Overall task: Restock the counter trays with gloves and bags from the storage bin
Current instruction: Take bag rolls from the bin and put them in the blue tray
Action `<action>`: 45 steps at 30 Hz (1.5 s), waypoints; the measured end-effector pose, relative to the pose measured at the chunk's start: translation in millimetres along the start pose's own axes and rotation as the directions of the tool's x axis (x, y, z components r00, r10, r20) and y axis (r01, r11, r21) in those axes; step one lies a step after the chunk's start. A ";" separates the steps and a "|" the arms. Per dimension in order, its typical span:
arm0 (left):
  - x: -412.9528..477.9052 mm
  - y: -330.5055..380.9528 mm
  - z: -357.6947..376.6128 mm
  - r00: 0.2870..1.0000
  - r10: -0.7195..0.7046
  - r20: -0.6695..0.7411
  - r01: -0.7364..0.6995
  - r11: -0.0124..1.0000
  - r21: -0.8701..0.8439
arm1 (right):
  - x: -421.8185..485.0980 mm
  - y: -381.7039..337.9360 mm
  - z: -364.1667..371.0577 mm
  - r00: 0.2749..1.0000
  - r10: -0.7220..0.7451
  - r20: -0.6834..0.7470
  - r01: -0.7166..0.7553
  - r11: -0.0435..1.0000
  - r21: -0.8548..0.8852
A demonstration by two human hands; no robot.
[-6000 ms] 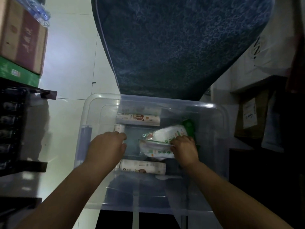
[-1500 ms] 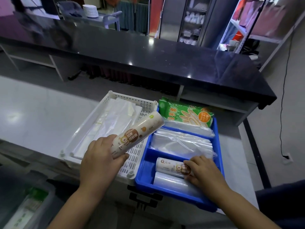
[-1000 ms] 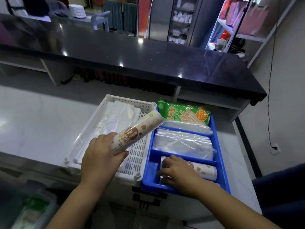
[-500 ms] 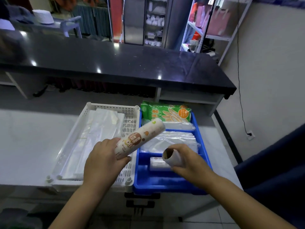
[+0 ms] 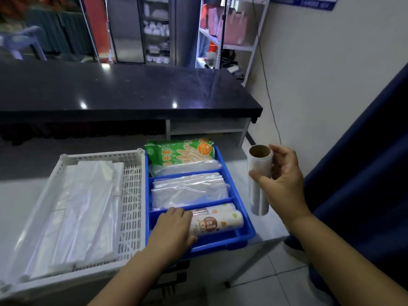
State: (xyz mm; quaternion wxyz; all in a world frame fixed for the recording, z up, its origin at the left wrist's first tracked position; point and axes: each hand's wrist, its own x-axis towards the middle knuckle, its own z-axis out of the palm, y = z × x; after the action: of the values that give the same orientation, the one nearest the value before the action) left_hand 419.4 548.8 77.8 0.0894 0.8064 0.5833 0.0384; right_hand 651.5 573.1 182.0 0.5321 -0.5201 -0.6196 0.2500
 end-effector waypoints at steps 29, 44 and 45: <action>-28.1 -56.5 -50.4 0.902 -0.407 -0.147 0.275 0.801 -0.532 | -37.4 3.2 104.5 0.637 -0.341 0.692 0.615 0.766 -0.189; -52.3 -56.5 -26.7 0.893 -0.442 -0.080 0.348 0.793 -0.500 | -50.0 55.5 122.7 0.536 -0.191 0.822 0.661 0.701 -0.268; -52.0 -55.5 -26.0 0.895 -0.440 -0.078 0.349 0.797 -0.493 | -49.7 56.4 120.6 0.548 -0.180 0.817 0.651 0.705 -0.282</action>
State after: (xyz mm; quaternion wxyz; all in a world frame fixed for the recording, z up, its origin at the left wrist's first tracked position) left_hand 346.8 519.0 95.0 0.2309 0.6134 0.7180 0.2341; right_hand 556.7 576.2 76.3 0.1023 -0.3310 -0.9323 0.1041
